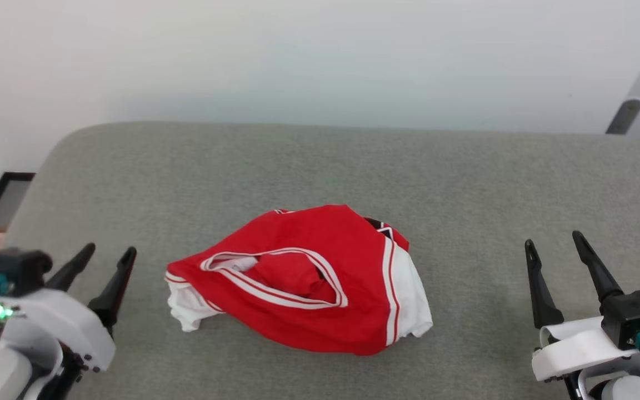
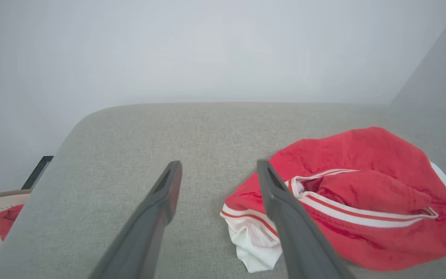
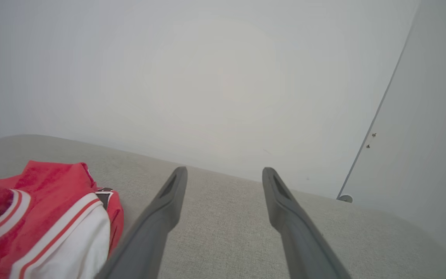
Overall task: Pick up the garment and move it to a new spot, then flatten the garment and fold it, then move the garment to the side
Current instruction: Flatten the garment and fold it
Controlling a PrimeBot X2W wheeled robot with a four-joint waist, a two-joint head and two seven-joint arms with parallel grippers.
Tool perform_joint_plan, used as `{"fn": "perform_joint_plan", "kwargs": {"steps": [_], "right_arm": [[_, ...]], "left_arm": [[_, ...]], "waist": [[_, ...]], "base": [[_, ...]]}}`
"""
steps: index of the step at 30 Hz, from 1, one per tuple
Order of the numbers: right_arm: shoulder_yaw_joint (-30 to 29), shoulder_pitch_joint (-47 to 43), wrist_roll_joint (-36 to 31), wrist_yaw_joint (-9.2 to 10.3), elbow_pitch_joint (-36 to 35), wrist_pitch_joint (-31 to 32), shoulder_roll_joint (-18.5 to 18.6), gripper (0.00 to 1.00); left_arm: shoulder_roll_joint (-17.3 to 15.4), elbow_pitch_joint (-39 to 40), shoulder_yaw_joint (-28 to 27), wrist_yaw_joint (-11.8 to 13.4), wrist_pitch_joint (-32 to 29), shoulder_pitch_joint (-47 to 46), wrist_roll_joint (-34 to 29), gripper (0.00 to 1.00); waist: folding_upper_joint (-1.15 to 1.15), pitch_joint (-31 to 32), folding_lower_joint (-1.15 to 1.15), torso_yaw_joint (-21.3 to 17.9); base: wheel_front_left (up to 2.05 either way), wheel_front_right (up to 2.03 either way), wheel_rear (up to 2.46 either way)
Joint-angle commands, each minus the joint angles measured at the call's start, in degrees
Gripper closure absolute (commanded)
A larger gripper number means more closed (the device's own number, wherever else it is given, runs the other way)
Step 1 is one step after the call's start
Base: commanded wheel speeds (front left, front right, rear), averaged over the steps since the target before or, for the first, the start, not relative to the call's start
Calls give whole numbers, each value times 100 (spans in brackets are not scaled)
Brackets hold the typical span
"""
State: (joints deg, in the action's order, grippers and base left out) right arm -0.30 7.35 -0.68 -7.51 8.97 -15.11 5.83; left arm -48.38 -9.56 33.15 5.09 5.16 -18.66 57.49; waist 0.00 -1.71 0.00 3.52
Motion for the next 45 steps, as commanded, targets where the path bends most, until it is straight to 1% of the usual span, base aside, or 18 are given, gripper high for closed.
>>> {"fn": "perform_joint_plan", "kwargs": {"steps": [1,5,7,10,12,14,18,23,29,34,37,40,44,45], "right_arm": [[9,-128,48,4,29,-6,20,0],[113,-161,145,4,111,-6,63,0],[119,-180,171,4,128,-6,79,0],[172,-201,180,4,192,-4,114,0],[242,-207,211,4,222,56,123,0],[280,-201,309,4,249,152,152,0],[466,-150,540,4,324,467,247,0],[724,-107,864,4,453,1132,431,0],[871,-58,1188,4,539,1932,610,0],[1004,-19,1475,4,636,2658,690,0],[1027,12,1606,4,673,2982,698,0],[1075,75,1603,4,686,3179,736,0],[1125,135,1603,4,799,3392,709,0],[1130,164,1592,4,823,3441,705,10]], "left_arm": [[65,-3,-62,74,205,158,-7,0],[121,15,-212,204,730,454,-107,0],[164,15,-274,246,809,522,-115,0],[270,13,-509,313,957,750,-215,0],[381,26,-722,353,993,911,-304,0],[557,105,-1023,367,1004,1047,-462,0],[945,232,-1627,295,1003,1438,-937,0],[1484,328,-2329,106,1005,1878,-1444,0],[2096,282,-2905,-244,1005,2129,-1948,0],[2502,146,-3170,-533,1005,2139,-2235,0],[2688,58,-3277,-676,1005,2085,-2385,0],[2847,-29,-3356,-820,1005,1991,-2501,0],[3022,-157,-3470,-952,1005,1887,-2609,0],[3062,-177,-3498,-975,1005,1865,-2648,0]], "waist": [[0,162,0,179],[0,261,0,324],[0,277,0,372],[0,316,0,486],[0,335,0,556],[0,348,0,639],[0,368,0,785],[0,353,0,973],[0,242,0,1203],[0,123,0,1362],[0,35,0,1441],[0,-70,0,1505],[0,-188,0,1567],[0,-207,0,1574]], "base": [[0,0,0],[0,0,0],[0,0,0],[0,0,0],[0,0,0],[0,0,0],[0,0,0],[0,0,0],[0,0,0],[0,0,0],[0,0,0],[0,0,0],[0,0,0],[0,0,0]]}}
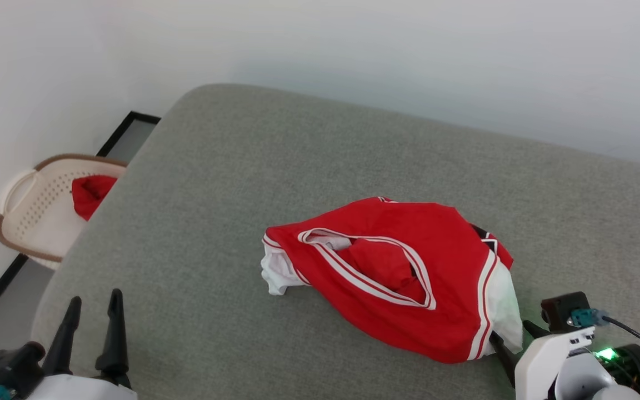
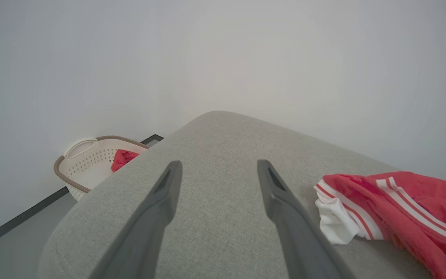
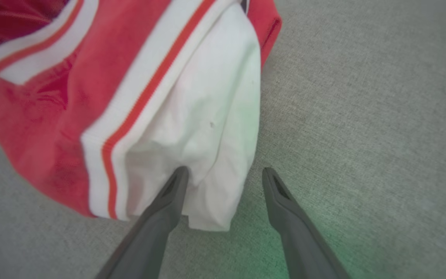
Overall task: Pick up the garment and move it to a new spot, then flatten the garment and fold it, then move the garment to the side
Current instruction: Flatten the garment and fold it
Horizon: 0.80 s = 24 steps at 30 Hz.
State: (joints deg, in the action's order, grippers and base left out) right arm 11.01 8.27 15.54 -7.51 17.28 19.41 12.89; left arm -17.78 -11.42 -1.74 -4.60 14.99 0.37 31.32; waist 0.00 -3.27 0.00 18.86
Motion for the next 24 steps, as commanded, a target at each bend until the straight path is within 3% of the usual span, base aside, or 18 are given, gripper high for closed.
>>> {"fn": "perform_joint_plan", "kwargs": {"steps": [1,2,3,13,24], "right_arm": [[26,97,-63,4,13,21,16,58],[37,114,-70,4,36,37,24,87],[61,135,-54,4,57,62,16,100],[126,357,-12,4,-92,117,115,100],[-247,605,106,4,-608,494,631,100]], "left_arm": [[38,-19,-25,-37,22,-51,-56,0],[63,-42,-41,-54,22,-72,-91,0],[86,-63,-73,-76,22,-96,-124,0],[274,-146,-409,-223,22,-67,-311,0],[395,-77,-588,-281,22,20,-430,0]], "waist": [[0,-80,0,47],[0,-97,0,50],[0,-114,0,49],[0,-106,0,-82],[0,13,0,-385]], "base": [[0,0,0],[0,0,0],[0,0,0],[0,0,0],[0,0,0]]}}
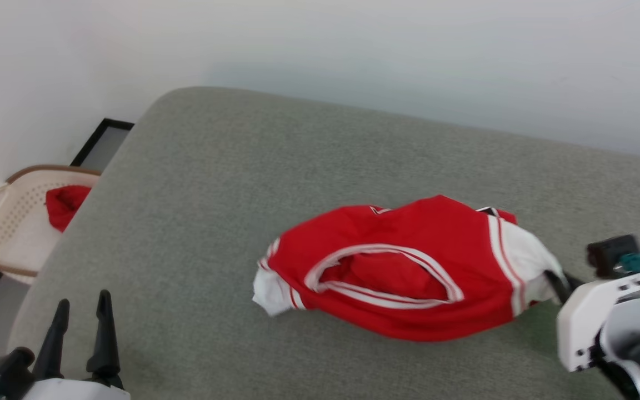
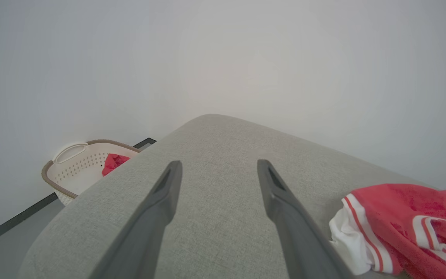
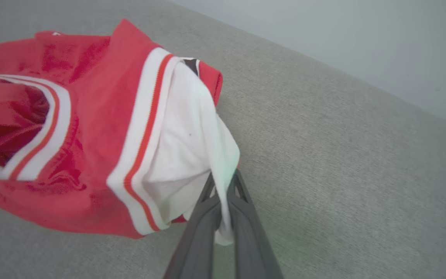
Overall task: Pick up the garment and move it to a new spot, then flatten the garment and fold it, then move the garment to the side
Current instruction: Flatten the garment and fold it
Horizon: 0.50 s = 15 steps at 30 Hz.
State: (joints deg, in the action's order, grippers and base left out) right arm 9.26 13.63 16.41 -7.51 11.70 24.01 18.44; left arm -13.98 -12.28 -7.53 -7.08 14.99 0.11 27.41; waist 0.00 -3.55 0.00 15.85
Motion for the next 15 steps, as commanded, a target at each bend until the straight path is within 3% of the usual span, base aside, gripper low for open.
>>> {"fn": "perform_joint_plan", "kwargs": {"steps": [1,10,15], "right_arm": [[-113,84,29,4,-80,65,126,100],[-664,-55,-61,4,0,158,696,100],[-935,-212,-94,4,338,49,776,100]], "left_arm": [[18,7,-16,-37,22,47,-42,0],[21,-36,86,-45,23,21,-54,0],[-20,-44,165,-47,23,14,2,0]], "waist": [[0,55,0,-117],[0,113,0,-319],[0,107,0,-385]], "base": [[0,0,0],[0,0,0],[0,0,0]]}}
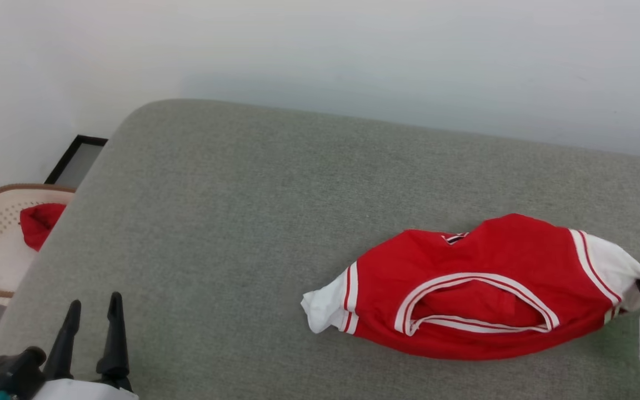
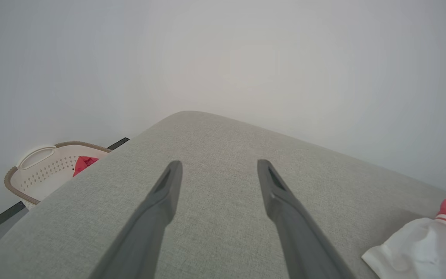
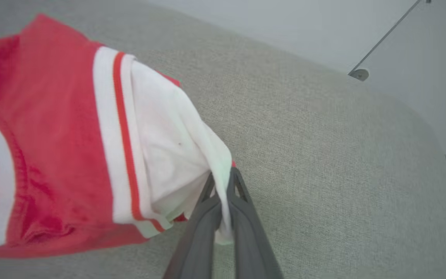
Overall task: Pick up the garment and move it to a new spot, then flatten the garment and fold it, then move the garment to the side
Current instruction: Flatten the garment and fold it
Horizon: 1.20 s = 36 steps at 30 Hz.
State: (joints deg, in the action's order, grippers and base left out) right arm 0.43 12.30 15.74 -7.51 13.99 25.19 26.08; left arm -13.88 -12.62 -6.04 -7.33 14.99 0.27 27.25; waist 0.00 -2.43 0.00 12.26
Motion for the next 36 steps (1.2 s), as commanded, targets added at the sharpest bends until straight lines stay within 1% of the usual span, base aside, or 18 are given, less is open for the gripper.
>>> {"fn": "perform_joint_plan", "kwargs": {"steps": [1,4,5,6,8,9,10,17,24,30,36], "right_arm": [[-53,-79,-27,4,108,-69,12,100],[-109,-115,-4,4,409,-206,-65,100],[-80,-117,-6,4,510,-254,-86,96],[-40,-91,24,4,604,-307,-101,87],[-3,-11,49,4,774,-414,-121,60],[27,31,43,4,842,-458,-139,33],[65,73,67,4,892,-498,-169,0],[253,352,217,4,1049,-638,-188,0],[358,339,320,4,712,-678,-246,0],[298,40,312,4,269,-916,-428,0],[165,-366,140,4,-174,-1410,-791,0]], "left_arm": [[-30,-9,16,-22,23,-2,17,0],[-51,-11,90,-22,12,15,37,0],[-62,-13,112,-22,12,21,48,0],[-77,-10,107,-23,12,25,68,0],[-106,-8,136,-20,12,9,100,0],[-123,-8,161,-20,12,0,114,0],[-142,-7,165,-20,12,-5,144,0],[-292,22,229,-20,12,-26,276,0],[-414,77,232,-20,12,45,349,0],[-467,159,237,-20,11,102,365,0],[-621,325,437,-20,-25,182,497,0]], "waist": [[0,-6,0,-26],[0,-13,0,-63],[0,-15,0,-74],[0,-23,0,-92],[0,-38,0,-116],[0,-45,0,-135],[0,-53,0,-161],[0,-75,0,-361],[0,-55,0,-615],[0,-36,0,-826],[0,-60,0,-1046]], "base": [[0,0,0],[0,0,0],[0,0,0],[0,0,0],[0,0,0],[0,0,0],[0,0,0],[0,0,0],[0,0,0],[0,0,0],[0,0,0]]}}
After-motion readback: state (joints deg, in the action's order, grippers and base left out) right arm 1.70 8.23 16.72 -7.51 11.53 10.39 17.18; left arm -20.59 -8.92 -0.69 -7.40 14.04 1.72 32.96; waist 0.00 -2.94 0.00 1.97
